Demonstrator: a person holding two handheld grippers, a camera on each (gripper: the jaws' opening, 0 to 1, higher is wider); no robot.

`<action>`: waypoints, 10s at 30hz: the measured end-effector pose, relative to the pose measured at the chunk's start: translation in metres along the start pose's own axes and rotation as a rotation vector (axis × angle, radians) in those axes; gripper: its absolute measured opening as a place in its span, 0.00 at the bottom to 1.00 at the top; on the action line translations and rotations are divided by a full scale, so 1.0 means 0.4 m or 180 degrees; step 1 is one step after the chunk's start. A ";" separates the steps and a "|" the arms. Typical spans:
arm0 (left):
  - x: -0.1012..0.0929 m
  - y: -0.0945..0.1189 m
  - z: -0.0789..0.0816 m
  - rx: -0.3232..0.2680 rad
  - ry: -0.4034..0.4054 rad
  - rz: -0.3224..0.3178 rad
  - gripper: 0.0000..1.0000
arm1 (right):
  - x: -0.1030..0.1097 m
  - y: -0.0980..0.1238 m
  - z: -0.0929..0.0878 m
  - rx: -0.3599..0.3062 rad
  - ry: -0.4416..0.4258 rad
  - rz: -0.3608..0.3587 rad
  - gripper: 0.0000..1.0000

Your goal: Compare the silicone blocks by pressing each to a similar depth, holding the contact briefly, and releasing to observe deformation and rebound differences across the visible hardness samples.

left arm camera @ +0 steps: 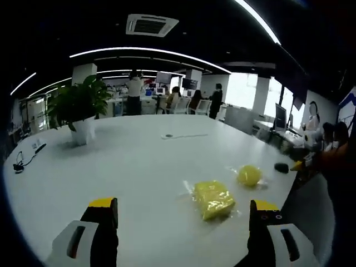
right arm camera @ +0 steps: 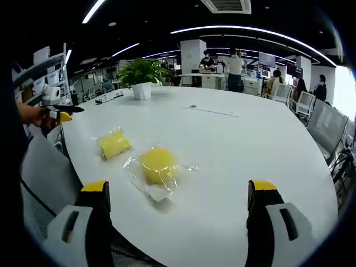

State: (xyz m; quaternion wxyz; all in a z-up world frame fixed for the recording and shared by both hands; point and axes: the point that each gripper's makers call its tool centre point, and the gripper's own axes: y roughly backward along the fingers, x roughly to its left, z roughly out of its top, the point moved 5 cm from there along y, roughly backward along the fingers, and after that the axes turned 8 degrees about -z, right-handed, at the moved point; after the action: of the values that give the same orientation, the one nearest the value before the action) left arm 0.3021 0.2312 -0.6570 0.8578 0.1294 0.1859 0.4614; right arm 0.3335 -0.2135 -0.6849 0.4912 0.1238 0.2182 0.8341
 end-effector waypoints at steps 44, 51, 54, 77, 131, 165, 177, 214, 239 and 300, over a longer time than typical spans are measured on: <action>-0.178 -0.431 0.122 0.0435 0.0887 -0.0870 1.00 | 0.002 0.050 -0.017 -0.0116 -0.0202 -0.0080 0.97; -0.185 -0.478 0.098 0.0529 0.1124 -0.0902 1.00 | 0.002 0.063 -0.026 -0.0111 -0.0232 -0.0132 0.97; -0.185 -0.495 0.084 0.0580 0.1213 -0.0901 1.00 | 0.002 0.066 -0.031 -0.0089 -0.0240 -0.0140 0.97; -0.220 -0.641 0.021 0.1127 0.1920 -0.0932 0.81 | 0.012 0.064 -0.054 0.0042 -0.0303 -0.0137 0.97; -0.269 -0.733 -0.034 0.1541 0.2130 -0.0602 0.00 | -0.015 0.093 -0.079 0.0084 -0.0381 -0.0226 0.97; -0.343 -0.650 0.120 0.0738 0.1747 -0.1055 0.00 | -0.012 0.093 -0.058 0.0007 -0.0326 -0.0179 0.97; -0.334 -0.608 0.181 0.0584 0.1388 -0.1107 0.00 | 0.003 0.107 -0.031 -0.0083 -0.0281 -0.0202 0.97; -0.346 -0.376 0.489 -0.0164 0.0691 -0.1713 0.00 | 0.011 0.136 0.125 -0.0574 -0.0435 -0.0280 0.97; -0.459 -0.234 0.549 -0.0374 0.0731 -0.2256 0.00 | 0.072 0.137 0.308 -0.0857 -0.0167 0.0288 0.97; -0.500 -0.082 0.604 -0.0702 0.0794 -0.2675 0.00 | 0.302 0.103 0.536 -0.1233 -0.0117 0.2096 0.40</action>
State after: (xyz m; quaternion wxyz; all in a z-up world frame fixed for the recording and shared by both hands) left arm 0.3315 0.0331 -0.4132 0.9504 -0.1060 0.2741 0.1023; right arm 0.3335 -0.0732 -0.4786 0.2151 0.1070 -0.0038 0.9707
